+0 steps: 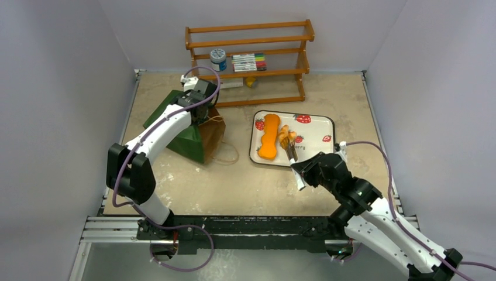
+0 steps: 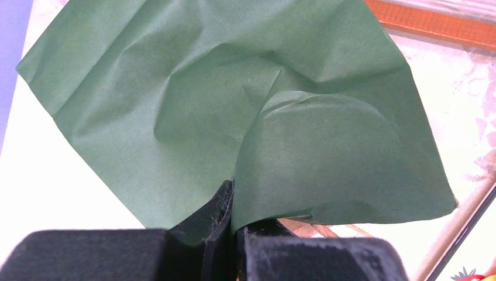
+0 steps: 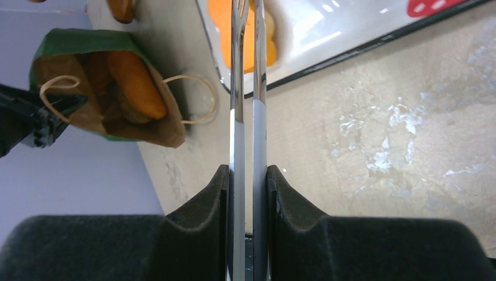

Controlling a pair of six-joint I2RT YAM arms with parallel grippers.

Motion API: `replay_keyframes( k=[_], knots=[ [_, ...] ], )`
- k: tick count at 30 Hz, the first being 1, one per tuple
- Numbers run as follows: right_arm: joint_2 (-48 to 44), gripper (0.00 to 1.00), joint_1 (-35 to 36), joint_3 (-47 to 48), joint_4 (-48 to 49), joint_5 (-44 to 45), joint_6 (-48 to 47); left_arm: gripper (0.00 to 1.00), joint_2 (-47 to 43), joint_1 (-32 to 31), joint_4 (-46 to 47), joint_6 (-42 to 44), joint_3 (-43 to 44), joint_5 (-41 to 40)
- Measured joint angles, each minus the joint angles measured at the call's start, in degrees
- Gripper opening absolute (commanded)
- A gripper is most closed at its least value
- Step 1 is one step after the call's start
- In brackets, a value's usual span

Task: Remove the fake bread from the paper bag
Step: Place the fake bread in the container.

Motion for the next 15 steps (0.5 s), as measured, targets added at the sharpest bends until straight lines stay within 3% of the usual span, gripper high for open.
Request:
replay_keyframes(
  k=[7, 15],
  knots=[
    [-2.03, 0.00, 0.00, -5.53, 1.51, -0.09, 5.88, 0.00, -0.79, 0.00, -0.11, 0.55, -0.66, 0.70],
    [-0.31, 0.00, 0.00, -9.79, 9.70, -1.84, 11.32, 0.00, -1.38, 0.00, -0.09, 0.61, -0.85, 1.11]
  ],
)
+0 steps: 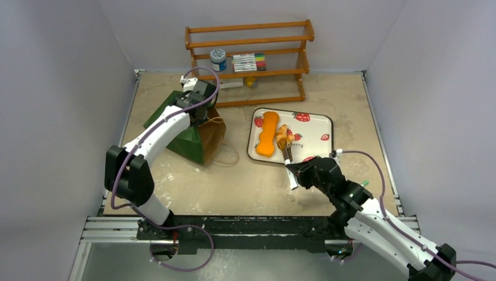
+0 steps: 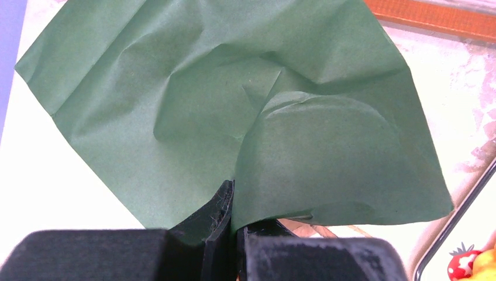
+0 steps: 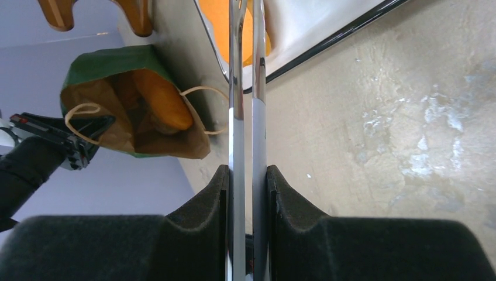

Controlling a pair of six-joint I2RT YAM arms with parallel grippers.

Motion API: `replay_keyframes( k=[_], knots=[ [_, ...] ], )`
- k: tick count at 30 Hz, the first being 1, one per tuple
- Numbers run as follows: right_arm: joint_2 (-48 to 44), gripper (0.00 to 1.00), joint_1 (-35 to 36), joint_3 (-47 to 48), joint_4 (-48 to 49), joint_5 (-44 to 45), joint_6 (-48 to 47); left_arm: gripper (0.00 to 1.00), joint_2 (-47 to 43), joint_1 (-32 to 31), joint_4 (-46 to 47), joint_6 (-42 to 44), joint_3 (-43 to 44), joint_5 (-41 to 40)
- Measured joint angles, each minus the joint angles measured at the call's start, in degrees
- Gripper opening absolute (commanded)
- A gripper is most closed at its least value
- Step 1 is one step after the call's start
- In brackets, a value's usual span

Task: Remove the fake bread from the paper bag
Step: Place the fake bread in the container.

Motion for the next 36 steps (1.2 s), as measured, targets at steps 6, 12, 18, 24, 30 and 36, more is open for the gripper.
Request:
replay_keyframes(
  k=[6, 12, 18, 24, 30, 36],
  knots=[
    [3.04, 0.00, -0.02, -2.14, 6.45, -1.29, 2.67, 0.00, -0.48, 0.00, 0.15, 0.00, -0.74, 0.48],
    [2.27, 0.00, -0.07, -2.64, 8.17, -1.44, 4.63, 0.00, -0.92, 0.00, 0.07, 0.00, -0.74, 0.46],
    [1.73, 0.00, -0.07, -2.95, 8.94, -1.31, 5.62, 0.00, -0.96, 0.00, 0.07, 0.00, -0.74, 0.46],
    [1.95, 0.00, -0.07, -2.95, 10.10, 0.20, 5.75, 0.00, -0.98, 0.00, -0.02, 0.00, -0.74, 0.46],
    [2.16, 0.01, -0.39, -2.99, 11.41, 2.78, 5.64, 0.00, -1.05, 0.00, -0.13, 0.00, -0.74, 0.46],
    [5.84, 0.01, -3.76, -3.61, 16.87, 2.58, 4.17, 0.00, -1.03, 0.00, -0.11, 0.00, -0.74, 0.48]
  ],
)
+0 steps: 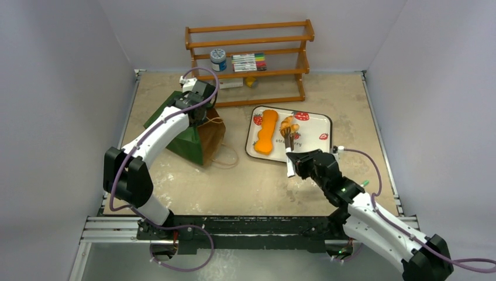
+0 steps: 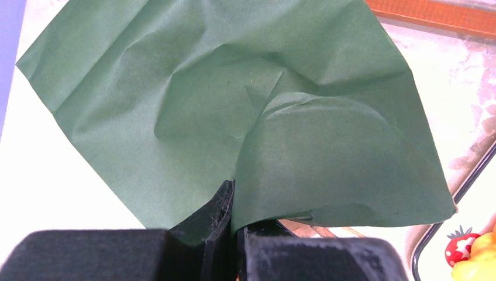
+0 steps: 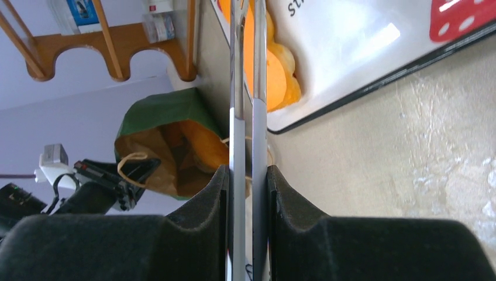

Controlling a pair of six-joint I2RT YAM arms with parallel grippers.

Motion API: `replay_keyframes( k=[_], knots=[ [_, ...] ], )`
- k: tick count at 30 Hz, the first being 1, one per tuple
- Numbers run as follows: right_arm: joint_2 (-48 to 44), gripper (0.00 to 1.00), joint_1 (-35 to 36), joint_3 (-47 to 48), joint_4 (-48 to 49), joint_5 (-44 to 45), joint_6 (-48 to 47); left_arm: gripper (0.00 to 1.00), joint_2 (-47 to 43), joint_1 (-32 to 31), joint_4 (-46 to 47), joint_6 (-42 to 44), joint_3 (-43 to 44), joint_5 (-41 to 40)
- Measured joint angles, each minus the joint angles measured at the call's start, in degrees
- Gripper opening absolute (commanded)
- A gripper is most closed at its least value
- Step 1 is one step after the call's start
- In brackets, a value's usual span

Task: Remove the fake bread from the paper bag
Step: Place the fake bread in the container.

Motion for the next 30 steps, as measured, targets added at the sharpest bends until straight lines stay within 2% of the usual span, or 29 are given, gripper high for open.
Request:
replay_keyframes(
  k=[6, 11, 14, 18, 23, 30],
  knots=[
    [7.96, 0.03, -5.95, 0.02, 7.39, -4.44, -3.43, 0.00, 0.00, 0.00, 0.00, 0.09, 0.00, -0.02],
    [12.26, 0.07, -7.50, 0.02, 12.92, -7.54, -4.74, 0.00, 0.00, 0.00, 0.02, 0.39, 0.00, 0.02],
    [13.29, 0.14, -7.52, 0.00, 14.86, -8.94, -4.72, 0.00, 0.00, 0.00, 0.02, 0.42, 0.00, 0.02],
    [13.94, 0.32, -7.61, -0.15, 16.24, -10.62, -4.72, 0.00, 0.00, 0.00, 0.07, 0.42, 0.00, 0.07],
    [13.35, 0.42, -7.72, -0.17, 15.12, -11.98, -4.83, 0.00, 0.00, 0.00, 0.15, 0.39, 0.00, 0.26],
    [9.53, 0.44, -7.72, -0.76, 11.34, -13.09, -4.85, 0.00, 0.02, 0.00, 0.22, 0.37, 0.00, 0.44]
  ],
)
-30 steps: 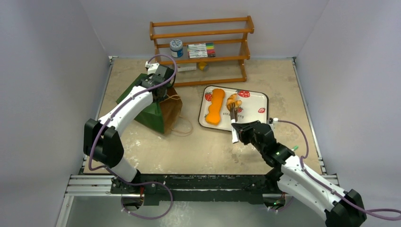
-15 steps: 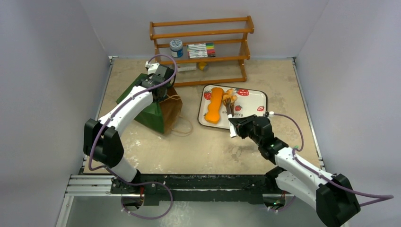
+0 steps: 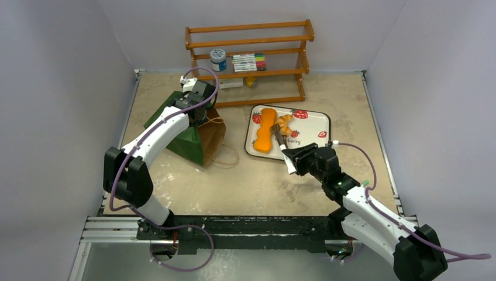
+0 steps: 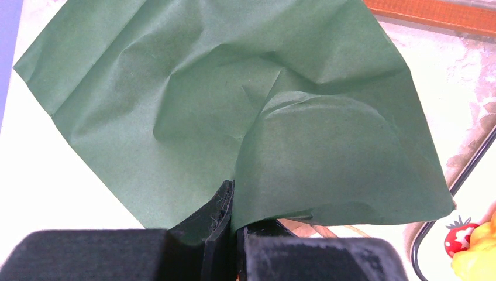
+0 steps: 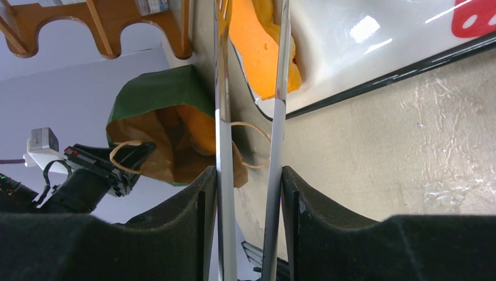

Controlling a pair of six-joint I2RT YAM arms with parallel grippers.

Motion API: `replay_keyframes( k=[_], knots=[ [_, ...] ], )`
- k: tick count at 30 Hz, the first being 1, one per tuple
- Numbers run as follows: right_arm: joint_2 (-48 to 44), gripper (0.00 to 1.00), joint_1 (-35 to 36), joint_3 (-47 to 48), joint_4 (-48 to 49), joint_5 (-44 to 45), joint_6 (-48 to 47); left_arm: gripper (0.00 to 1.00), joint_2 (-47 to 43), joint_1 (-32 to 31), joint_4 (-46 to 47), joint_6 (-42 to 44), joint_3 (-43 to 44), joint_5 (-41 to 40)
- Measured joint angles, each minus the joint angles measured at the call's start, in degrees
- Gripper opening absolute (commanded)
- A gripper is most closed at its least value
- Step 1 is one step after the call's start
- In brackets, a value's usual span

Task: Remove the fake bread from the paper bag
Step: Place the fake bread in the container.

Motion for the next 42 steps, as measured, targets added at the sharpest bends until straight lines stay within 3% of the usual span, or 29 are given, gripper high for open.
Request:
replay_keyframes(
  k=[19, 37, 42],
  knots=[
    [-9.97, 0.41, 0.00, 2.14, -14.80, 0.04, -3.37, 0.00, 0.00, 0.00, -0.04, 0.00, 0.00, 0.00],
    [-12.09, 0.39, 0.02, 9.92, -26.29, -3.17, -12.50, 0.00, -0.07, 0.00, -0.90, 0.94, 0.02, 0.61],
    [-8.74, 0.38, 0.02, 13.70, -26.84, -5.75, -17.77, 0.00, -1.01, 0.00, -1.90, 1.11, 0.00, 0.61]
  ],
)
